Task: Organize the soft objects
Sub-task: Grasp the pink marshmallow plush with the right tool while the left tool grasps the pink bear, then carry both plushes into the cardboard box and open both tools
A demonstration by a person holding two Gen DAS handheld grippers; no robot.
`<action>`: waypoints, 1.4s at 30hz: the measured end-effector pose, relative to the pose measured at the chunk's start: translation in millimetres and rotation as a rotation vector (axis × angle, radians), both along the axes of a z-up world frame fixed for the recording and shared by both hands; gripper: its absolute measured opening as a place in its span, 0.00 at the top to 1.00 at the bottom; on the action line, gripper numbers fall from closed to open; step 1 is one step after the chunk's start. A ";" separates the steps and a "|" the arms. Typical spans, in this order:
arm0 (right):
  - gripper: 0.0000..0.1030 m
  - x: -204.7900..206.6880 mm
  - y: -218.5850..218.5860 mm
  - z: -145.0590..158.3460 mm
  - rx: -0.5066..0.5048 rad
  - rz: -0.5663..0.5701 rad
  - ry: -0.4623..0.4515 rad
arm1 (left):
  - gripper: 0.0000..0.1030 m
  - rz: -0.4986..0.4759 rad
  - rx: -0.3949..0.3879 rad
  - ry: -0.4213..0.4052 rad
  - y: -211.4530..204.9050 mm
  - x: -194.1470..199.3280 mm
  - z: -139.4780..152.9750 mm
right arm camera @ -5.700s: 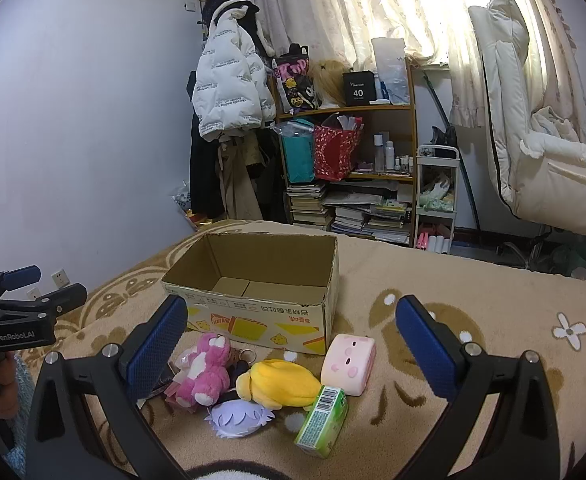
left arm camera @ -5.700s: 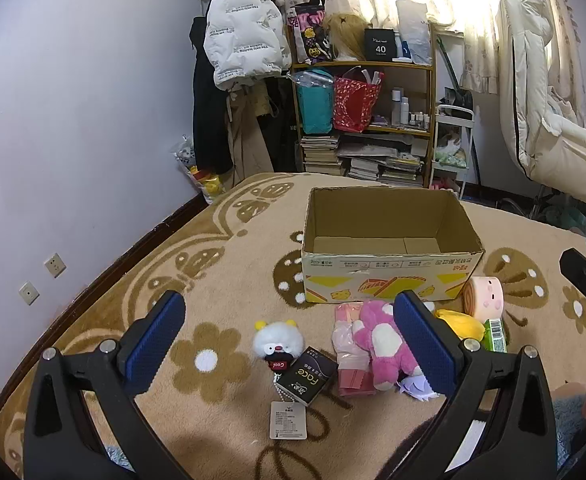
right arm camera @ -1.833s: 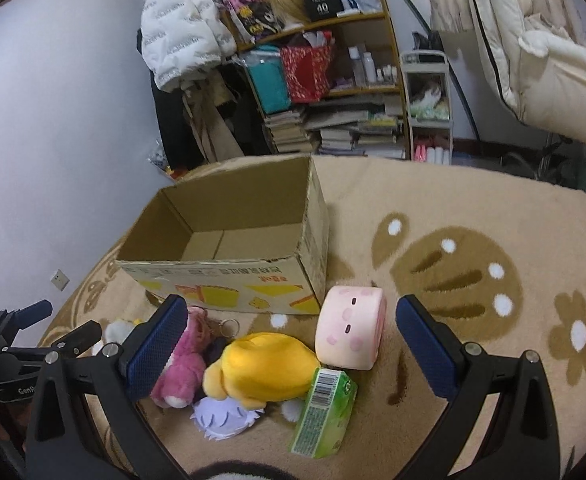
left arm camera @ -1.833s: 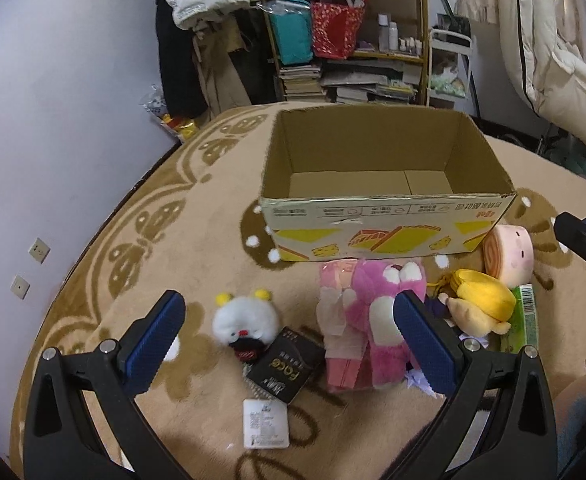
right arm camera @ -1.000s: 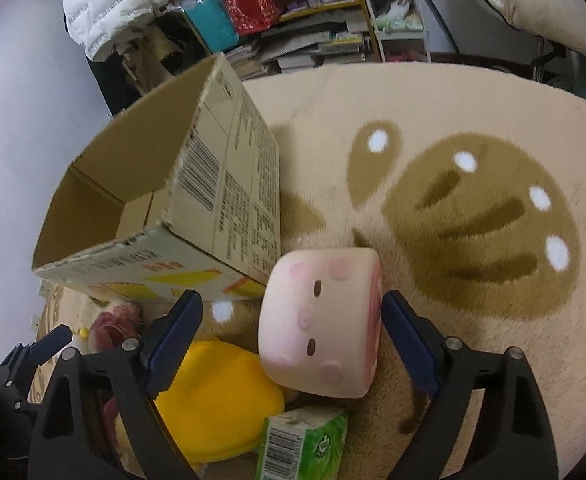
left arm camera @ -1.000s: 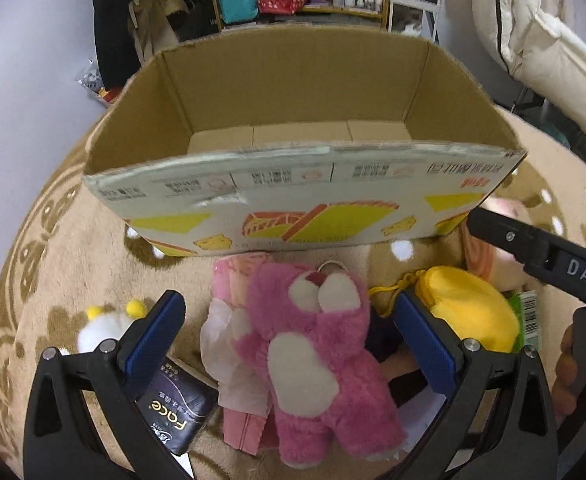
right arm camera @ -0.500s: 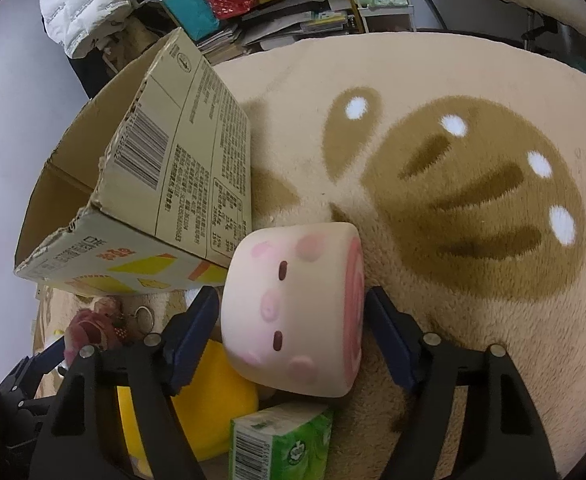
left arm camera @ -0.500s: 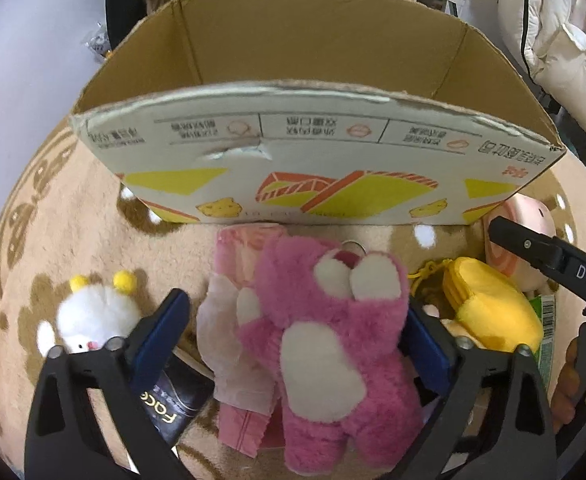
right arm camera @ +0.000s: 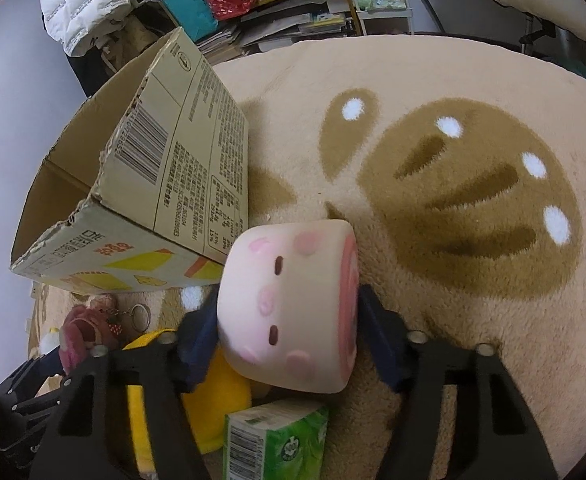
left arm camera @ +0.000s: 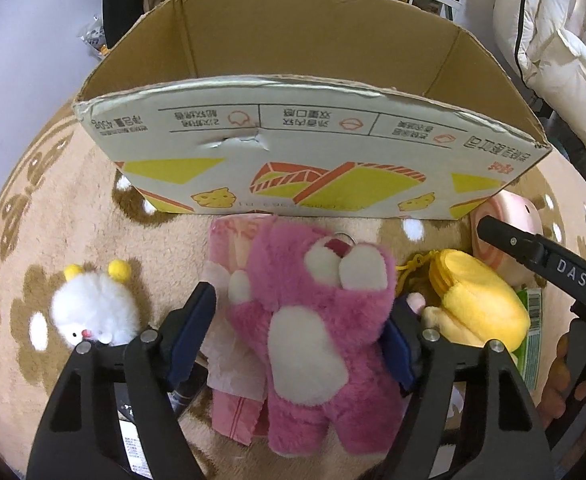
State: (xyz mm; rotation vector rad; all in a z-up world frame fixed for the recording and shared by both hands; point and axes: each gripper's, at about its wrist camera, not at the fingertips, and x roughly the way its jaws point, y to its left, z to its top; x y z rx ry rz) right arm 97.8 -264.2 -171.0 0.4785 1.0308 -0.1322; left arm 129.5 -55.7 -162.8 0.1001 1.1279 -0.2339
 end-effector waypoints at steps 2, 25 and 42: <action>0.42 -1.2 -1.3 -0.1 0.003 0.000 0.003 | 0.27 0.001 0.004 0.000 -0.7 -4.4 1.8; 0.58 -19.5 11.1 28.4 -0.050 0.052 -0.093 | 0.48 -0.041 -0.005 -0.081 5.0 -47.7 32.5; 0.60 -49.3 22.5 66.2 -0.079 0.078 -0.213 | 0.48 0.005 -0.010 -0.181 20.3 -58.1 67.4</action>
